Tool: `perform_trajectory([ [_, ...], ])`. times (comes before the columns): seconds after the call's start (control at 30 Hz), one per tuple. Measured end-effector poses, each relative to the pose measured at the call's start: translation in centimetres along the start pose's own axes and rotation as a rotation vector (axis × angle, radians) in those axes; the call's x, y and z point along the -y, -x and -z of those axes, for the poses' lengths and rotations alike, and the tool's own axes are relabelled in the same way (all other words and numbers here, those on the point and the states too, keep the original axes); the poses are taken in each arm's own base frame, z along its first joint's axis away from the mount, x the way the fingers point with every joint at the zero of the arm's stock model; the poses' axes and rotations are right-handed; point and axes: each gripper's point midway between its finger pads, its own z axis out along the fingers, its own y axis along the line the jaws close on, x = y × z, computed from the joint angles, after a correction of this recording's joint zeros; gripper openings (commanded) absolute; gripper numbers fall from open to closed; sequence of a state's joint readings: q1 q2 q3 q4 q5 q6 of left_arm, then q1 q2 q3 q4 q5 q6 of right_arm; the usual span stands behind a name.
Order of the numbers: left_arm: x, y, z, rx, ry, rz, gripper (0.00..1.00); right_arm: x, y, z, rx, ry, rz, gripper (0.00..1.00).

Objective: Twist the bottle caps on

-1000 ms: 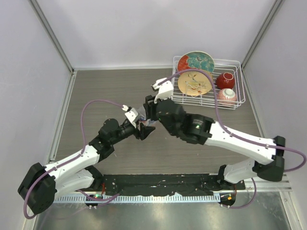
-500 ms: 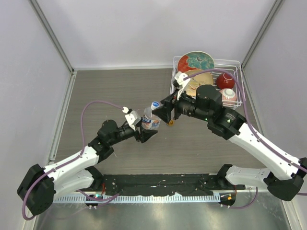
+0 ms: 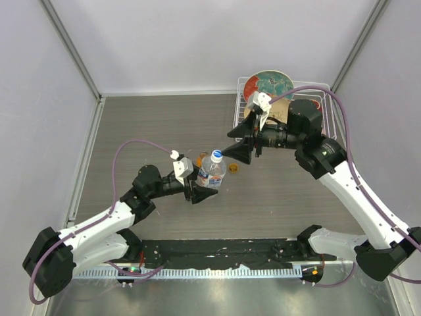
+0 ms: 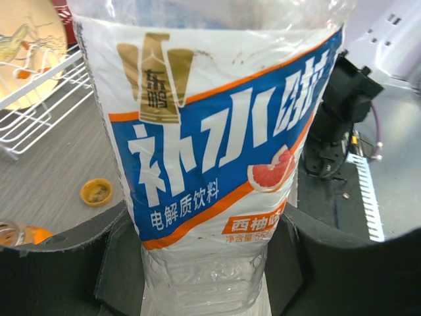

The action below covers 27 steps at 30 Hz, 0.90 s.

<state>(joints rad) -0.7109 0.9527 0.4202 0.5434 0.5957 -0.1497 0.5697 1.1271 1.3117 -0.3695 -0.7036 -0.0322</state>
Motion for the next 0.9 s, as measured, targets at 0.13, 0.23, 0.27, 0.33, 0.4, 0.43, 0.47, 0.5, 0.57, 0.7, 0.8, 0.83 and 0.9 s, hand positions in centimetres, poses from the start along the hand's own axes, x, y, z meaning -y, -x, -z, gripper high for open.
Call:
perform_trajectory([
  [0.13, 1.3, -0.1, 0.1, -0.007, -0.073, 0.003, 0.00, -1.8, -0.2, -0.4, -0.005, 0.140, 0.012, 0.70],
  [0.23, 1.9, -0.2, 0.1, -0.010, -0.106, 0.007, 0.00, -2.7, -0.8, -0.8, -0.018, 0.227, -0.003, 0.68],
  [0.27, 2.1, -0.2, 0.2, -0.012, -0.117, 0.008, 0.00, -3.1, -0.9, -0.9, -0.020, 0.260, -0.007, 0.67],
  [0.33, 2.4, -0.2, 0.2, -0.014, -0.132, 0.010, 0.00, -3.5, -0.8, -1.0, -0.015, 0.297, -0.005, 0.66],
  [0.4, 2.6, -0.2, 0.2, -0.014, -0.142, 0.016, 0.00, -4.0, -0.6, -0.9, -0.004, 0.327, 0.006, 0.66],
  [0.43, 2.6, -0.2, 0.3, -0.014, -0.146, 0.018, 0.00, -4.1, -0.4, -0.8, 0.003, 0.339, 0.014, 0.66],
  [0.47, 2.7, -0.2, 0.3, -0.015, -0.150, 0.021, 0.00, -4.3, -0.2, -0.8, 0.010, 0.349, 0.019, 0.66],
  [0.5, 2.7, -0.2, 0.3, -0.015, -0.151, 0.023, 0.00, -4.4, -0.1, -0.8, 0.015, 0.357, 0.023, 0.66],
  [0.57, 2.8, -0.2, 0.3, -0.016, -0.153, 0.024, 0.00, -4.6, 0.0, -0.8, 0.025, 0.376, 0.028, 0.66],
  [0.7, 2.7, -0.3, 0.3, -0.017, -0.151, 0.027, 0.00, -4.9, -0.4, -0.9, 0.028, 0.400, 0.015, 0.66],
  [0.8, 2.7, -0.3, 0.2, -0.017, -0.147, 0.031, 0.00, -4.9, -0.9, -1.0, 0.021, 0.407, -0.005, 0.65],
  [0.83, 2.7, -0.3, 0.2, -0.017, -0.147, 0.032, 0.00, -4.9, -1.0, -1.0, 0.019, 0.408, -0.009, 0.65],
  [0.9, 2.6, -0.3, 0.2, -0.019, -0.145, 0.035, 0.00, -5.0, -1.2, -1.0, 0.019, 0.413, -0.012, 0.63],
])
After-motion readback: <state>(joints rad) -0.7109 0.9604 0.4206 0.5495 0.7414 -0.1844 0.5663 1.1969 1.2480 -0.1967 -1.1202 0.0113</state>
